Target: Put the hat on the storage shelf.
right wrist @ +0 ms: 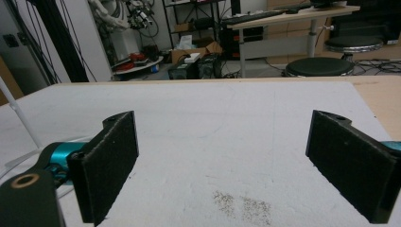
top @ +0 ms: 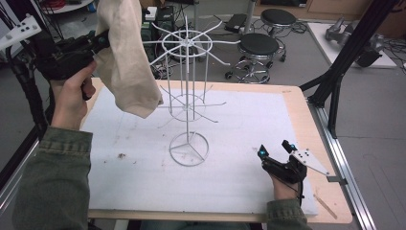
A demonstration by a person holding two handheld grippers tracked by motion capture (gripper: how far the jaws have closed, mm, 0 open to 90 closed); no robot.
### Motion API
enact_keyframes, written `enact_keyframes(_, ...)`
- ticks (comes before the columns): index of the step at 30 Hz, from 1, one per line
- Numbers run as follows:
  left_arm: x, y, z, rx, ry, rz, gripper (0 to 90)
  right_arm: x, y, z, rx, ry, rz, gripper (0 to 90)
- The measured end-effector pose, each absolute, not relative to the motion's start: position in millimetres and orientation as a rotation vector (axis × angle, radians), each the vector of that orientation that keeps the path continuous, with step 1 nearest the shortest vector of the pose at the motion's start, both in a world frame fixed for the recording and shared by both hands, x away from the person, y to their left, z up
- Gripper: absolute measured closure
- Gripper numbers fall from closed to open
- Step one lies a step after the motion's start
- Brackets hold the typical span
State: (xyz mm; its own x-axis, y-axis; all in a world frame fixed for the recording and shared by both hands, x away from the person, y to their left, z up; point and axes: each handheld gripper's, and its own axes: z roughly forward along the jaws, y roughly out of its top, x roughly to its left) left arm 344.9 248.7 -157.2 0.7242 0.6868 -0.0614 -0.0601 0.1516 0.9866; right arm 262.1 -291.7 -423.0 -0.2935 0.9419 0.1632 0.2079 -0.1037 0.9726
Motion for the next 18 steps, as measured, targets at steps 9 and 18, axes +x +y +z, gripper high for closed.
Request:
enact_keyframes(9, 354.9, 239.1, -150.0, 1.461, 0.619, 0.546, 75.7, 262.3, -291.6, -423.2, 1.288, 1.529, 1.446, 9.3)
enact_keyframes(18, 358.8, 227.0, -154.7, 1.538, 0.626, 0.586, 75.6, 262.6, -291.6, -423.4, 1.287, 1.533, 1.447, 9.3)
